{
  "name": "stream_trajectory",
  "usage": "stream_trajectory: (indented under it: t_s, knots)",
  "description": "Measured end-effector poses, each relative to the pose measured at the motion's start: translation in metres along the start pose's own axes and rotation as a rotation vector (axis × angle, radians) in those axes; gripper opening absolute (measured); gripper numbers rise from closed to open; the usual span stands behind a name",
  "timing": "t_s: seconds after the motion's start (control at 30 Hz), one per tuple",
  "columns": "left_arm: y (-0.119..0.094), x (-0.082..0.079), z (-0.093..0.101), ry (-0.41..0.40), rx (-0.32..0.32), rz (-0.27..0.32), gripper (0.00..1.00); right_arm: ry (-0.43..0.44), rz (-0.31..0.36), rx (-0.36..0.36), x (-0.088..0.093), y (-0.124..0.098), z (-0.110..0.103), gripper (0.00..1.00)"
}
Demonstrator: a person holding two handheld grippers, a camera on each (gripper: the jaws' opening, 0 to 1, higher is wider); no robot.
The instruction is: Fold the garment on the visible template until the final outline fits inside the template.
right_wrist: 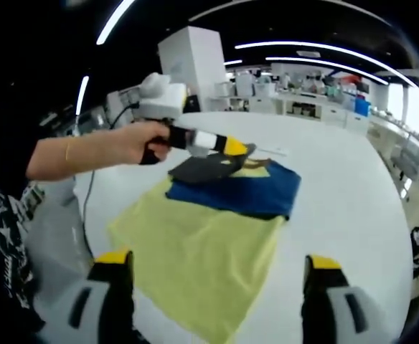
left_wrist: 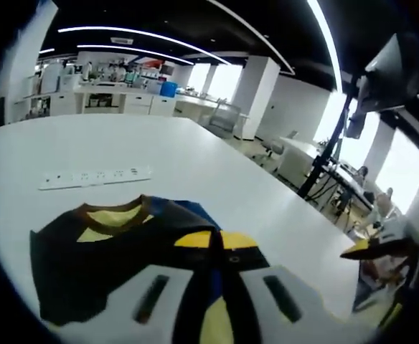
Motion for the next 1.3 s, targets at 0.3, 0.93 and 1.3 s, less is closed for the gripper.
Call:
stream_trajectory:
  t_s: [0.3,0.93,1.3]
  knots:
    - [0.011,0.018,0.008,0.013,0.003,-0.057,0.0,0.009,-0.006,0.01,0.005,-0.002,0.001,1.0]
    - [0.024,0.053,0.02,0.017,0.07,-0.129,0.02,0.018,-0.006,0.015,0.008,-0.003,0.003,1.0]
    - [0.011,0.048,0.016,0.047,0.146,-0.054,0.46,0.008,-0.008,-0.009,0.005,-0.002,0.002,1.0]
Point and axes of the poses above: the point that each gripper's makers call its tool centre point, and the gripper's own axes: y roughly forward along the fingers, z roughly to its right, x roughly out of its underside, the point moved 9 cm from there along -y, roughly backward along the fingers, and after that the axes turned 11 degrees about -x, right-handed, at the moved point
